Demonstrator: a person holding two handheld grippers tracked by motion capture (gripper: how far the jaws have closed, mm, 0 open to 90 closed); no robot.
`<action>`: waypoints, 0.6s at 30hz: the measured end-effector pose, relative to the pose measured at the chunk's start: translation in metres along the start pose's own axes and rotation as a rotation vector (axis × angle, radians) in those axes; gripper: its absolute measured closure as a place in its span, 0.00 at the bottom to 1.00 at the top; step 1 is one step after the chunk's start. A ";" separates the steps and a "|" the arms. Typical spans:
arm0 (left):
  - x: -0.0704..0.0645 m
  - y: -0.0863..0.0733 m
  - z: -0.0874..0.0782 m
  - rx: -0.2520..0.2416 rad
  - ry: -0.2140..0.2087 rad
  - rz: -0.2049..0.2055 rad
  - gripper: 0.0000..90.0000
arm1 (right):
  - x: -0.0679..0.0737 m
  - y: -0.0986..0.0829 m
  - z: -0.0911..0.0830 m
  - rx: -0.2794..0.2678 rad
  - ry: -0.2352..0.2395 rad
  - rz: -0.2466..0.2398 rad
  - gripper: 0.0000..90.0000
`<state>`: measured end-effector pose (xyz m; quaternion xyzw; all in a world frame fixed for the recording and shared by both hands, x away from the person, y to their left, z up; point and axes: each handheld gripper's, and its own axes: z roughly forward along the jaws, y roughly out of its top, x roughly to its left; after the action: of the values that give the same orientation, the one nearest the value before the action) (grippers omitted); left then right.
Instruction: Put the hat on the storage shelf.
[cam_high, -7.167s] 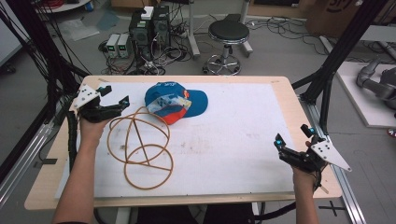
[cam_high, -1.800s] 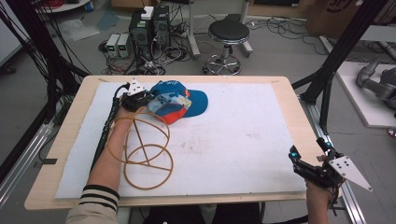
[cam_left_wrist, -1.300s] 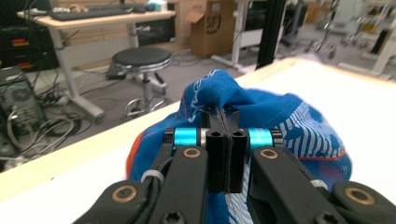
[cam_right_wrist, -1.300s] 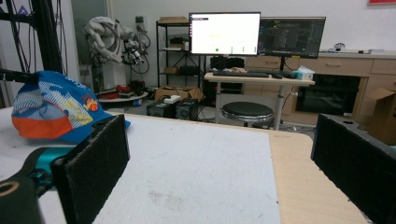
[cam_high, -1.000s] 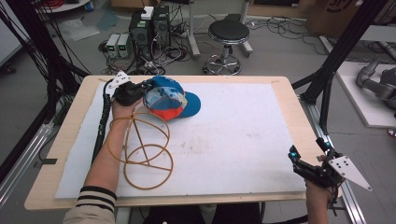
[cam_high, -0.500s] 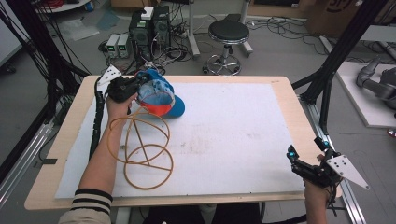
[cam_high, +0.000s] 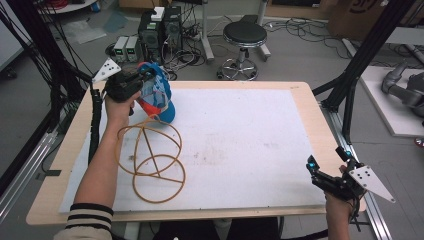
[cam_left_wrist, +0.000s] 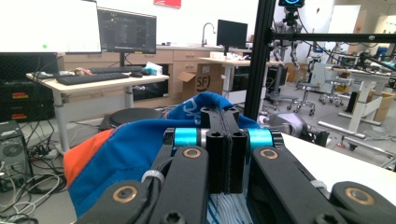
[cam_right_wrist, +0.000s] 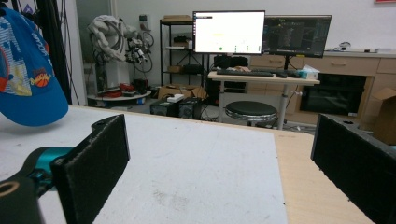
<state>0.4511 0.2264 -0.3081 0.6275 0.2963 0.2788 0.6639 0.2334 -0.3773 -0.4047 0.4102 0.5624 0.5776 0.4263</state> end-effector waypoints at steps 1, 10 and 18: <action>-0.001 0.003 -0.001 0.003 0.001 0.004 1.00 | 0.000 0.000 0.000 0.002 0.003 -0.003 0.05; -0.011 0.033 -0.009 0.006 0.017 0.044 1.00 | 0.001 0.000 0.002 0.000 0.007 -0.002 0.05; -0.025 0.057 -0.013 0.010 0.034 0.064 1.00 | 0.003 0.000 0.004 0.000 0.019 -0.002 0.05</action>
<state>0.4248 0.2192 -0.2506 0.6353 0.2888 0.3092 0.6461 0.2365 -0.3732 -0.4045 0.4042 0.5668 0.5811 0.4215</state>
